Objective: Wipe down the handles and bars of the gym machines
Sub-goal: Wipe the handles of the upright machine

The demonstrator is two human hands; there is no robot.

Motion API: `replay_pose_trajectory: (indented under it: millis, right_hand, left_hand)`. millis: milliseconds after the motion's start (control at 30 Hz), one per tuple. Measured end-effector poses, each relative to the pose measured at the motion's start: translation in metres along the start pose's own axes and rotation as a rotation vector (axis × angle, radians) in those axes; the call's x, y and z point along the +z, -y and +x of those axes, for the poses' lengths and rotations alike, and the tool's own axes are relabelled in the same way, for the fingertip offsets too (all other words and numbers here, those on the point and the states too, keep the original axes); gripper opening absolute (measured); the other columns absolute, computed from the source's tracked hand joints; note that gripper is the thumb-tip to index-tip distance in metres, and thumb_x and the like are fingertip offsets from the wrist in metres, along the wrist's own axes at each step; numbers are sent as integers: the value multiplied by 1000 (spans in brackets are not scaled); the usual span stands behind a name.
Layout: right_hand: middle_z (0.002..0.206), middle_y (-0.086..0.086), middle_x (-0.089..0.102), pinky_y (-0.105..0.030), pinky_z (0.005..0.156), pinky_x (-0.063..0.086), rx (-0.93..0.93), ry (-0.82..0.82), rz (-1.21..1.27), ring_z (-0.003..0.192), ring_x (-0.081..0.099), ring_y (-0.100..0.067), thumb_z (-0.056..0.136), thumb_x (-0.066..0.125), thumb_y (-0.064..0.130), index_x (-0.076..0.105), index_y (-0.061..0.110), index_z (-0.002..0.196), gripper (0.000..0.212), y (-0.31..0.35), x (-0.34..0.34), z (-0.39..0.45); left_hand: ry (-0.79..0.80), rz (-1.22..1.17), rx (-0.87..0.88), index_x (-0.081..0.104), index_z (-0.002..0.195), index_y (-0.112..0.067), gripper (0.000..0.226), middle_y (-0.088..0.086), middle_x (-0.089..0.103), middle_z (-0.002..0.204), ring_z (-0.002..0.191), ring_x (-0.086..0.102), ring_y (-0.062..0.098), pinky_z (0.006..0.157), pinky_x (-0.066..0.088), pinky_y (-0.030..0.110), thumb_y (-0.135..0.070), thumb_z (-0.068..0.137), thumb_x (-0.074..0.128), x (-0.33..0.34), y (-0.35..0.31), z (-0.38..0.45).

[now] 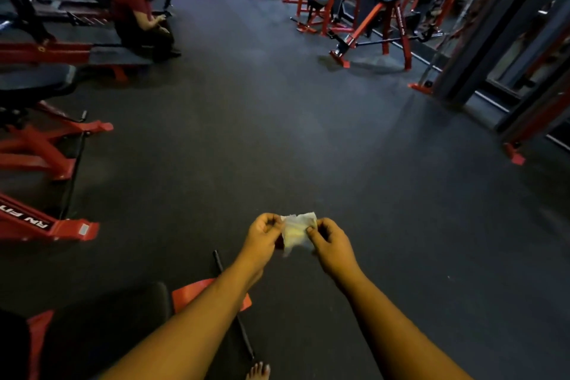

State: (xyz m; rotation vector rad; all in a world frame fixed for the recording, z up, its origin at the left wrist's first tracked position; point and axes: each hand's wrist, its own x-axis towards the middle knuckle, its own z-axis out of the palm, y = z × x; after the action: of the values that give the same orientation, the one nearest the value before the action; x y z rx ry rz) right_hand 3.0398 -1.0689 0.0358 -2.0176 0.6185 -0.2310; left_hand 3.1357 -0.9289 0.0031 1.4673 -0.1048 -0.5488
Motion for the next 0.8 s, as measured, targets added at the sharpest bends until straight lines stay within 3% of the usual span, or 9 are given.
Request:
replay_pose_trajectory:
  millis: [100,233,300,367,433,500,567,700,800]
  right_hand:
    - [86,0,67,-25,64,53,-18,4,76,74,64,-4,101,61,27,62,19,94,11,5,-4,45]
    - [95,-5,72,-38,76,57,23,67,331,86,69,-20,103,57,23,66,18,104,10,9,-12,96]
    - [99,-10,73,-46,82,58,88,110,443,93,71,-28,103,56,22,67,14,107,13,12,-17,124]
    - [101,-14,75,-51,86,59,141,165,537,97,73,-33,103,58,21,67,9,109,16,14,-25,155]
    - [99,-14,76,-51,81,59,172,241,534,96,73,-35,102,58,22,66,9,108,17,12,-34,189]
    - [98,-14,75,-51,80,59,199,310,482,95,73,-35,102,58,24,67,11,106,16,7,-43,225]
    - [98,-15,75,-54,84,60,190,338,431,95,73,-34,100,59,21,69,10,102,15,-1,-53,263]
    - [94,-12,74,-54,82,60,168,351,311,91,72,-29,99,61,36,69,10,96,27,-11,-68,329]
    - [98,-6,78,-50,84,61,275,592,334,93,75,-25,97,63,49,70,14,107,38,-14,-69,363]
  left_hand:
    - [-75,87,14,59,104,-20,2,12,69,105,89,70,23,70,60,33,-19,105,57,18,-14,46]
    - [-285,161,36,54,102,-27,12,7,68,106,95,69,26,84,59,48,-39,106,53,40,-36,90]
    - [-188,104,-124,55,117,-24,45,11,69,116,99,69,24,84,59,45,-64,102,39,48,-49,105]
    - [59,-107,-389,63,128,-23,83,11,74,118,105,72,31,85,60,46,-84,92,20,55,-52,120]
    - [231,-246,-508,65,132,-24,93,13,74,121,113,71,35,90,58,50,-90,87,18,66,-50,138]
    - [234,-260,-473,65,134,-19,78,16,73,122,114,70,35,90,58,51,-80,89,45,81,-47,159]
    - [112,-200,-387,65,131,-12,61,16,75,117,108,73,32,85,61,48,-55,88,68,98,-48,184]
    - [-135,-127,-240,66,124,-7,31,13,77,112,102,75,27,92,60,49,-25,99,67,121,-58,230]
    - [-236,-87,-182,67,122,-9,25,8,78,108,100,76,23,89,62,41,-22,101,65,129,-71,255]
